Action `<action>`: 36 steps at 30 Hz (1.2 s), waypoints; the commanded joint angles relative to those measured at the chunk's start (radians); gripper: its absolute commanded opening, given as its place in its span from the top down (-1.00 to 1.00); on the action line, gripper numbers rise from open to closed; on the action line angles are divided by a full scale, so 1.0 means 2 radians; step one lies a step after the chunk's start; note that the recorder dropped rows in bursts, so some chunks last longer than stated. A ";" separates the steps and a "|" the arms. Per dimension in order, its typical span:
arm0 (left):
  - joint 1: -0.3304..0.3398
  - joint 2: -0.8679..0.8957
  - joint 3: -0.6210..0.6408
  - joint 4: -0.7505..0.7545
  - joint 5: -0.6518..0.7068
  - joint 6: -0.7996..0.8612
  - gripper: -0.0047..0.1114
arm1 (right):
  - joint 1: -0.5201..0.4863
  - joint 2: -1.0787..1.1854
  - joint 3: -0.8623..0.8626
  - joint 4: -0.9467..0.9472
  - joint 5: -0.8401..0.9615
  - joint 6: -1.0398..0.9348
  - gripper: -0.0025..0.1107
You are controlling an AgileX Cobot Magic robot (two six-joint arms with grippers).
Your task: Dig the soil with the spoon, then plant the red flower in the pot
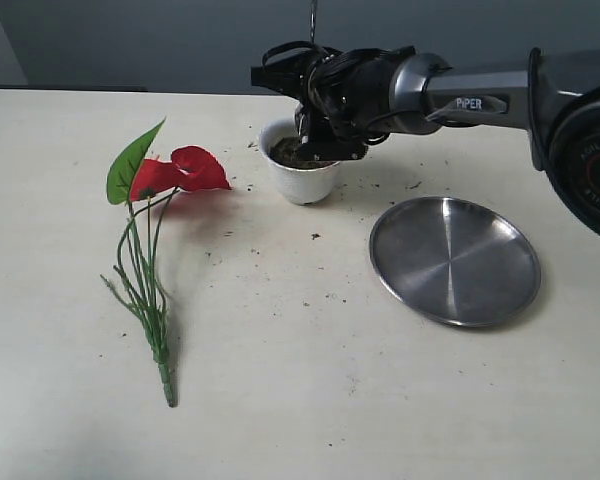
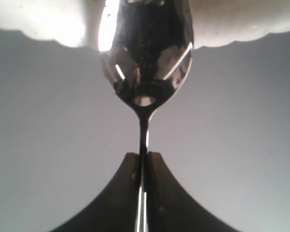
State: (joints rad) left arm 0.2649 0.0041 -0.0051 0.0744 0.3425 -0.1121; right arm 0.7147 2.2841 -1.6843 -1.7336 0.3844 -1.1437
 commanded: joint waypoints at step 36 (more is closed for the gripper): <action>-0.004 -0.002 0.003 -0.005 -0.003 0.000 0.91 | 0.021 -0.029 0.028 0.006 0.007 -0.005 0.97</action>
State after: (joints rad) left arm 0.2649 0.0041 -0.0051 0.0744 0.3425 -0.1121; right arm 0.7572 2.2502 -1.6296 -1.7200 0.3943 -1.1466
